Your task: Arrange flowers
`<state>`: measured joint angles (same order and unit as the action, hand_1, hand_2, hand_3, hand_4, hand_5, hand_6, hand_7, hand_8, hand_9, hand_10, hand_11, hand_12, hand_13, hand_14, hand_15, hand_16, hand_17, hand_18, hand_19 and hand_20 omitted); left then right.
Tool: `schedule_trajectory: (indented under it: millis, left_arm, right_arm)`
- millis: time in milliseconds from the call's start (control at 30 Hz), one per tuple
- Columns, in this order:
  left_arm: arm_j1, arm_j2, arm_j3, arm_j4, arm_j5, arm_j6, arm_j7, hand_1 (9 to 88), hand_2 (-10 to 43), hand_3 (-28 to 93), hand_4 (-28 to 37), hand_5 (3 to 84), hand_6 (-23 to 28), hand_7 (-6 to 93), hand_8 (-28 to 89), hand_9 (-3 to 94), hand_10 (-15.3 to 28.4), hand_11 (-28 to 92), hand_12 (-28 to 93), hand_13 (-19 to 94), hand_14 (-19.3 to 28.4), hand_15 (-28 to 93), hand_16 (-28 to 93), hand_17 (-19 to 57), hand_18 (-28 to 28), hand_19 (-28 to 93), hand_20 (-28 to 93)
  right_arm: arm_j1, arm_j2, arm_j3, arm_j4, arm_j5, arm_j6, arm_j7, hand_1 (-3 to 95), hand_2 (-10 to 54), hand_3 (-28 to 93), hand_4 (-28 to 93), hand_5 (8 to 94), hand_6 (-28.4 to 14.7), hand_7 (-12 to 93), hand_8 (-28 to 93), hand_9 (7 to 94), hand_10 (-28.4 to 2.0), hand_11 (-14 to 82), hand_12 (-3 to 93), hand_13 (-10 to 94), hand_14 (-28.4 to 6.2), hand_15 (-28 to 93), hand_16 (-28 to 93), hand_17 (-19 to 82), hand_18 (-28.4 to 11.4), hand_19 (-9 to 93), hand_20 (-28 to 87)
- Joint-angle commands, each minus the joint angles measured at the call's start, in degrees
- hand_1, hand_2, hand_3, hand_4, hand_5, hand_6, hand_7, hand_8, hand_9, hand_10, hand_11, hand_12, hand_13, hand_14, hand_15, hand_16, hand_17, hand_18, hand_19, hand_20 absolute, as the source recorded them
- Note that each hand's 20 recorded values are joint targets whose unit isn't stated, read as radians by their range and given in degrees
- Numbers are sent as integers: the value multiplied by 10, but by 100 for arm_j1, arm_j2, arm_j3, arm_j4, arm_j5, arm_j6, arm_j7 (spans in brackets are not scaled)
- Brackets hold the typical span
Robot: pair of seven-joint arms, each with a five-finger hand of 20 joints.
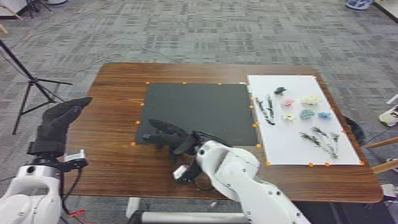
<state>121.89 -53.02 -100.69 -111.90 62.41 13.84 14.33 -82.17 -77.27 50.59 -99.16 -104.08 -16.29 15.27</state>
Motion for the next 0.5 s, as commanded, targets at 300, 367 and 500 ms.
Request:
schedule_trajectory:
  millis: [300, 367, 500]
  left_arm:
    - [33, -34, -56, -37, -37, -8, 23, 240, -95, 663, -273, 467, 20, 187, -82, 383, 110, 154, 127, 275, 120, 70, 29, -3, 92, 1, 144]
    - [24, -42, -51, -41, -25, -2, 32, 238, -95, 665, -271, 466, 19, 188, -81, 383, 109, 153, 127, 275, 120, 70, 29, -3, 92, 1, 144]
    - [68, -56, -65, -68, -25, -2, 22, 239, -95, 664, -272, 466, 20, 189, -81, 383, 109, 154, 128, 275, 120, 70, 29, -3, 92, 1, 144]
  right_arm:
    - [-67, 199, 126, -240, 241, -25, 20, 160, 143, 487, -113, 189, -96, 0, -38, 592, -177, 73, 91, 829, -143, 515, 291, 504, -236, 932, 421]
    - [-64, 259, 172, -250, 288, -52, 65, 160, 142, 487, -112, 191, -96, -1, -38, 598, -178, 74, 92, 830, -143, 516, 291, 504, -237, 932, 422]
    - [-126, 314, 218, -220, 279, -72, 103, 160, 142, 486, -113, 195, -95, 0, -38, 606, -177, 75, 96, 830, -142, 517, 291, 506, -237, 932, 427]
